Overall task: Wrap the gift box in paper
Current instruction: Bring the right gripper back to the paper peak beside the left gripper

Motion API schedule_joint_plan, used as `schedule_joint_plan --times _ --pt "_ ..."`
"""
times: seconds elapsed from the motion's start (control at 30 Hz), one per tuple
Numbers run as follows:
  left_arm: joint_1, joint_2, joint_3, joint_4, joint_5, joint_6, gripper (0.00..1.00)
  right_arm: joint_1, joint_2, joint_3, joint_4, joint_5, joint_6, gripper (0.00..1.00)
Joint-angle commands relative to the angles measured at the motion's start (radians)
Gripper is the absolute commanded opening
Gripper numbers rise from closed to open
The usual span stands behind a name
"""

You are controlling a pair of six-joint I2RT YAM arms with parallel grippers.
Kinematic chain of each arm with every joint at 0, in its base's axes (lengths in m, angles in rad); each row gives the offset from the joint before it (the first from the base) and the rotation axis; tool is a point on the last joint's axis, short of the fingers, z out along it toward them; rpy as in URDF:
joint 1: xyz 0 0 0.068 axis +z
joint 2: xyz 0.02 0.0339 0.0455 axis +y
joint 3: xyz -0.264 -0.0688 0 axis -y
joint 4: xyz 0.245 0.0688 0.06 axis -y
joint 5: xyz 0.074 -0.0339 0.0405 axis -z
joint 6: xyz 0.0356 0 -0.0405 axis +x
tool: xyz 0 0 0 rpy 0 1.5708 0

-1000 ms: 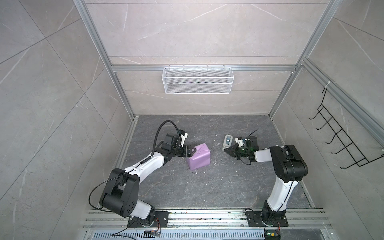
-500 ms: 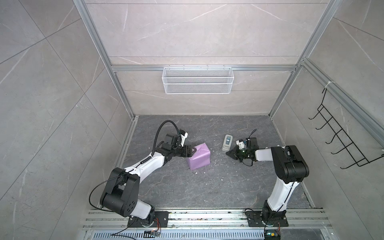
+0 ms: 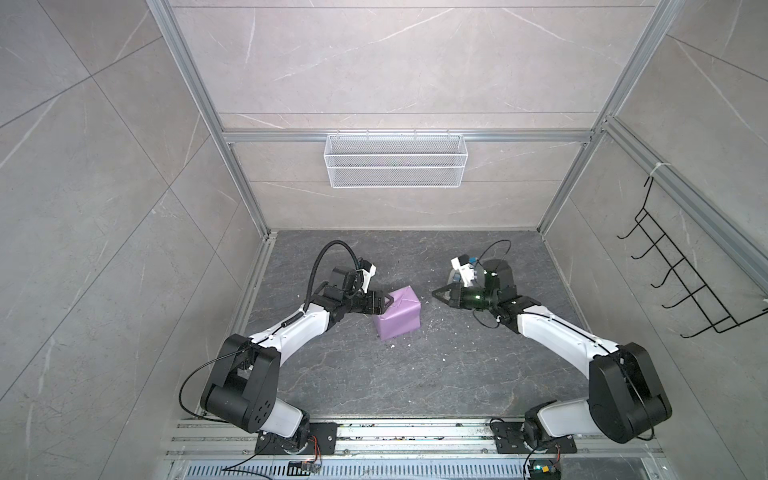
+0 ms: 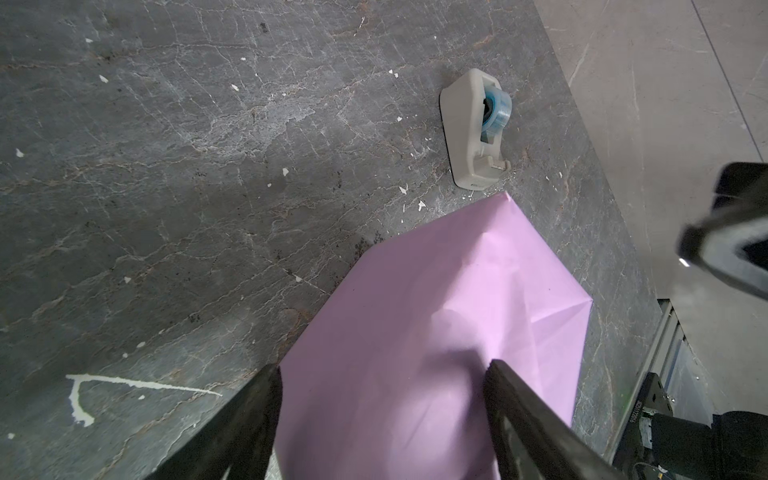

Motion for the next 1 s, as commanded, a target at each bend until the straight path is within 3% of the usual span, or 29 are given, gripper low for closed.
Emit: schedule_joint_plan --times 0.0,0.27,0.97 --pt "-0.001 0.037 -0.014 -0.075 -0.019 0.018 0.78 0.078 0.018 0.065 -0.026 0.032 -0.078 0.0" --pt "-0.001 0.037 -0.012 -0.074 -0.019 0.017 0.78 0.196 0.152 0.19 -0.038 0.047 -0.138 0.0" --pt "-0.001 0.037 -0.014 -0.072 -0.021 0.02 0.78 0.208 0.25 0.189 0.011 0.077 -0.081 0.0"
